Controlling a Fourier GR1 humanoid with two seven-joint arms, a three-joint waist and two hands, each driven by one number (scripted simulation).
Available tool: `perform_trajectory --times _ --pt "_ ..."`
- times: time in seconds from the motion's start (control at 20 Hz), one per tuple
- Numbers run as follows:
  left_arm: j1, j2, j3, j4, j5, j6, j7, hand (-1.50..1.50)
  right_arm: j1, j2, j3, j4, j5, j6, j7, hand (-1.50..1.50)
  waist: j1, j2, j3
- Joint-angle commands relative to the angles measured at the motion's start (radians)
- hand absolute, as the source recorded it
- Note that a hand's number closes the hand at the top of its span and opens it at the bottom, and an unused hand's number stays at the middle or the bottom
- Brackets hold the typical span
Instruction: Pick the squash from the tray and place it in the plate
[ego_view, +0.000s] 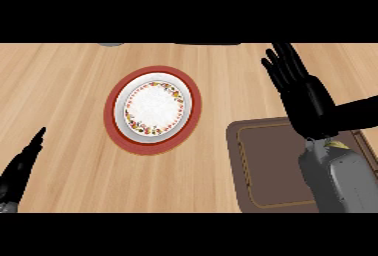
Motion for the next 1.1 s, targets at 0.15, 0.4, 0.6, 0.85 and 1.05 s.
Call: perform_trajectory --times 0.15,0.4,0.6,0.85,1.05 --pt "-0.08 -0.112 0.041 -0.061 0.1 -0.049 -0.151 0.0 0.04 -0.038 -0.129 0.104 -0.267 0.158 0.124 1.5 -0.026 0.012 0.001" --pt "-0.068 -0.217 0.0 -0.132 0.157 -0.081 -0.207 0.0 0.121 -0.167 -0.202 0.185 0.03 -0.017 -0.006 -1.5 -0.036 0.012 0.001" --pt "-0.103 -0.217 0.031 -0.077 0.163 -0.129 -0.237 0.0 0.261 -0.114 -0.243 0.18 -0.055 0.106 -0.182 -1.5 -0.032 0.009 0.002" --pt "-0.121 -0.23 0.043 -0.063 0.147 -0.138 -0.231 0.0 0.467 -0.139 -0.252 0.017 0.016 0.116 -0.264 -1.5 -0.042 0.005 0.001" --pt "-0.085 -0.281 0.027 -0.083 0.116 -0.118 -0.249 0.0 0.497 -0.205 -0.334 -0.044 -0.005 0.114 -0.173 -1.5 -0.033 0.005 0.001"
